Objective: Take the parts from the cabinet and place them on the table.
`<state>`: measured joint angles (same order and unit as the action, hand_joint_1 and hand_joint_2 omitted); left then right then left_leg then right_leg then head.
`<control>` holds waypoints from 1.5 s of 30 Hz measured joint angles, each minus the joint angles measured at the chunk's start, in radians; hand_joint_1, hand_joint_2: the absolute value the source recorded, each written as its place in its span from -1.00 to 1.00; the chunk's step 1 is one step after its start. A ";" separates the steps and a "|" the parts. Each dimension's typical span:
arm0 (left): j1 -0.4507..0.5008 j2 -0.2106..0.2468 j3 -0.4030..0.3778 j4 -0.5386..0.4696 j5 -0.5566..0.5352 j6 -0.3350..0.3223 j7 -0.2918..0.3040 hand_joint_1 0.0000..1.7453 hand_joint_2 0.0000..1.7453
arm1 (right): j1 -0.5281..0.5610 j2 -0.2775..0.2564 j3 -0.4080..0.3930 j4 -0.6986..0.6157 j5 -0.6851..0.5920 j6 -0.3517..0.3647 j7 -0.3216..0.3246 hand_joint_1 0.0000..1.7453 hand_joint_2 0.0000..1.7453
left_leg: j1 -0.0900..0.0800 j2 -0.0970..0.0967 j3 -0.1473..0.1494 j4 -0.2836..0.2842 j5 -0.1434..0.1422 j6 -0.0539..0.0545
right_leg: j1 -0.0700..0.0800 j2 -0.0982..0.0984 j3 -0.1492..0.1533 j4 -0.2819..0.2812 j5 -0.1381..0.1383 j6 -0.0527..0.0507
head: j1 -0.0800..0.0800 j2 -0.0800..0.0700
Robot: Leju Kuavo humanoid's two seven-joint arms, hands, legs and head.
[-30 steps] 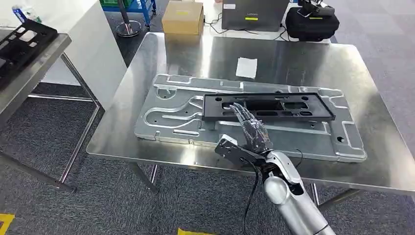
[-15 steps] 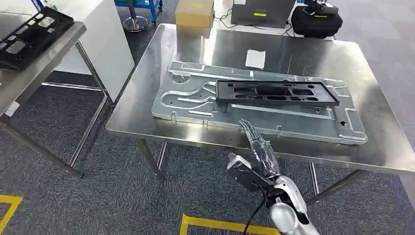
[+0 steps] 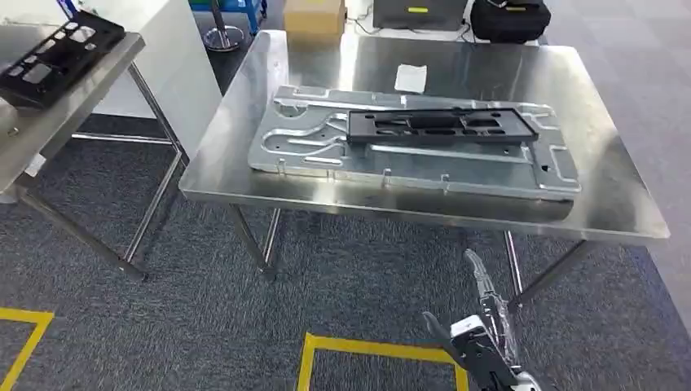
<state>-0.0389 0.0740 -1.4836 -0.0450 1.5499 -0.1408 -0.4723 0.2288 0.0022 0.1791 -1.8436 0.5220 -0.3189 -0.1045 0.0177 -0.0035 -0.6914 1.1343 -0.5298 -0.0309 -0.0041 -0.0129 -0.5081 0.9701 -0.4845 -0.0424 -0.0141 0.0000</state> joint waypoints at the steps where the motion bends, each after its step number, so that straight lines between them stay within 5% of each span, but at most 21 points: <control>1: -0.001 0.000 0.005 0.002 0.000 0.000 0.001 -1.00 -1.00 | 0.023 0.005 -0.021 -0.004 -0.009 0.000 0.000 -1.00 1.00 | 0.000 0.000 -0.008 0.077 -0.051 -0.004 | 0.002 -0.001 -0.016 0.002 0.012 0.000 | -0.002 0.000; 2: -0.002 -0.001 0.012 0.003 0.000 0.000 0.001 -1.00 -1.00 | 0.044 0.014 -0.044 -0.005 -0.012 0.000 -0.002 -1.00 1.00 | 0.000 0.000 -0.012 0.144 -0.070 -0.007 | 0.003 -0.004 -0.032 0.006 0.024 0.001 | 0.000 0.000; 4: 0.000 -0.003 0.022 0.007 0.000 0.000 0.001 -1.00 -1.00 | 0.081 0.033 -0.095 -0.005 -0.023 0.008 -0.015 -1.00 1.00 | 0.000 0.000 0.022 0.182 -0.011 -0.010 | 0.003 -0.005 -0.076 0.021 0.046 0.005 | -0.002 0.000; 6: 0.000 -0.003 0.032 0.009 0.000 0.000 0.000 -1.00 -1.00 | 0.107 0.056 -0.150 -0.005 -0.045 0.027 -0.031 -1.00 1.00 | 0.001 0.000 0.129 0.070 0.051 -0.008 | 0.002 -0.004 -0.119 0.043 0.063 0.012 | -0.002 0.000; 8: -0.007 -0.003 0.041 0.009 0.000 0.000 -0.001 -1.00 -1.00 | 0.123 0.087 -0.199 -0.006 -0.067 0.056 -0.042 -1.00 1.00 | -0.007 -0.002 0.268 -0.127 -0.026 0.001 | 0.007 -0.002 -0.141 0.064 0.075 0.023 | -0.003 0.000; 12: -0.002 -0.005 0.049 0.013 0.000 0.001 -0.002 -1.00 -1.00 | 0.145 0.163 -0.319 0.001 -0.120 0.168 -0.076 -1.00 1.00 | -0.008 0.000 0.249 -0.145 -0.010 0.038 | 0.006 -0.004 -0.141 0.055 0.117 0.048 | -0.002 0.000; 13: -0.004 -0.010 0.052 0.014 0.000 0.001 -0.002 -1.00 -1.00 | 0.148 0.180 -0.356 0.005 -0.129 0.194 -0.084 -1.00 1.00 | -0.004 0.010 0.239 -0.147 0.006 0.046 | -0.002 0.006 -0.151 0.066 0.094 0.051 | -0.003 0.000; 16: -0.003 -0.010 0.063 0.017 0.000 0.002 -0.001 -1.00 -1.00 | 0.154 0.240 -0.473 0.027 -0.157 0.269 -0.097 -1.00 1.00 | -0.005 0.012 0.185 -0.147 0.047 0.059 | -0.004 0.010 -0.189 0.228 -0.107 0.061 | 0.006 0.000; 18: -0.003 -0.010 0.064 0.017 0.000 0.002 -0.002 -1.00 -1.00 | 0.153 0.267 -0.547 0.060 -0.196 0.290 -0.093 -1.00 1.00 | -0.007 0.013 0.149 -0.144 0.076 0.057 | -0.006 0.010 -0.194 0.342 -0.132 0.066 | 0.007 0.000; 21: -0.003 -0.010 0.065 0.017 0.000 0.002 -0.004 -1.00 -1.00 | 0.149 0.291 -0.646 0.135 -0.328 0.356 -0.074 -1.00 1.00 | -0.007 0.014 0.094 -0.135 0.112 0.048 | -0.008 0.010 -0.086 0.265 -0.015 0.059 | 0.008 0.000; 23: -0.006 -0.011 0.065 0.017 0.000 0.001 -0.005 -1.00 -1.00 | 0.145 0.302 -0.708 0.183 -0.406 0.399 -0.071 -1.00 1.00 | -0.011 0.011 0.076 -0.128 0.131 0.038 | -0.005 0.011 0.074 0.063 -0.058 0.046 | 0.008 0.000; 24: -0.006 -0.012 0.065 0.017 0.000 0.001 -0.005 -1.00 -1.00 | 0.141 0.307 -0.731 0.198 -0.416 0.410 -0.075 -1.00 1.00 | -0.013 0.012 0.075 -0.126 0.137 0.032 | -0.002 0.012 0.111 -0.010 -0.088 0.042 | 0.006 0.000; 27: -0.007 -0.012 0.065 0.017 0.000 0.001 -0.006 -1.00 -1.00 | 0.135 0.318 -0.782 0.245 -0.443 0.417 -0.063 -1.00 1.00 | -0.008 0.014 0.069 -0.134 0.170 0.013 | 0.007 0.013 0.090 -0.008 -0.075 0.032 | 0.008 0.000; 28: -0.005 -0.011 0.065 0.018 0.000 0.001 -0.006 -1.00 -1.00 | 0.133 0.323 -0.800 0.268 -0.476 0.415 -0.043 -1.00 -1.00 | -0.005 0.013 0.062 -0.129 0.162 0.006 | -0.002 0.007 0.076 -0.013 -0.056 0.022 | 0.010 0.000; 31: -0.002 -0.012 0.065 0.018 0.000 -0.002 -0.006 -1.00 -1.00 | 0.130 0.333 -0.852 0.340 -0.545 0.391 -0.001 -1.00 -1.00 | -0.003 0.012 0.019 0.017 -0.030 0.001 | 0.002 0.000 0.029 -0.010 -0.020 0.005 | 0.004 0.000; 33: -0.003 -0.011 0.065 0.019 0.000 -0.002 -0.005 -1.00 -1.00 | 0.131 0.341 -0.881 0.399 -0.560 0.362 0.015 -1.00 -1.00 | -0.004 0.011 0.008 0.155 -0.086 -0.001 | 0.008 -0.002 -0.012 0.001 0.004 0.004 | 0.004 0.000; 35: -0.003 -0.011 0.065 0.019 0.000 -0.002 -0.005 -1.00 -1.00 | 0.133 0.344 -0.894 0.440 -0.565 0.350 0.022 -1.00 -1.00 | -0.004 0.011 0.046 0.176 -0.017 0.003 | 0.011 -0.002 -0.058 0.020 0.025 0.005 | 0.004 0.000; 37: -0.005 -0.011 0.065 0.019 0.000 -0.002 -0.005 -1.00 -1.00 | 0.133 0.347 -0.901 0.463 -0.565 0.315 0.045 -1.00 -1.00 | -0.008 0.010 0.150 0.065 0.041 0.015 | 0.014 -0.002 -0.099 0.041 0.040 0.007 | 0.003 0.000; 39: -0.013 -0.008 0.064 0.021 0.000 0.000 -0.004 -1.00 -1.00 | 0.135 0.351 -0.904 0.487 -0.555 0.265 0.083 -1.00 -1.00 | -0.018 0.011 0.285 -0.132 -0.031 0.031 | 0.020 -0.001 -0.121 0.057 0.055 0.015 | 0.004 0.000; 43: -0.007 -0.010 0.063 0.023 0.000 0.000 -0.003 -1.00 -1.00 | 0.144 0.355 -0.904 0.534 -0.481 0.182 0.150 -1.00 -1.00 | -0.020 0.014 0.275 -0.173 -0.014 0.051 | 0.017 -0.005 -0.127 0.044 0.099 0.041 | 0.006 0.000; 45: -0.011 -0.011 0.063 0.024 0.000 0.000 -0.002 -1.00 -1.00 | 0.147 0.356 -0.905 0.559 -0.461 0.162 0.177 -1.00 -1.00 | -0.014 0.021 0.244 -0.176 0.016 0.064 | 0.007 0.009 -0.148 0.093 -0.001 0.055 | 0.010 0.000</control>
<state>-0.0499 0.0629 -1.4210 -0.0214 1.5499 -0.1408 -0.4738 0.3759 0.3578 -0.7263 -1.2844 0.0615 -0.1564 0.0722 0.0038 0.0171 -0.4473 0.9578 -0.5141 0.0333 0.0029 -0.0036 -0.6560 1.0626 -0.4857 0.0127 -0.0041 0.0000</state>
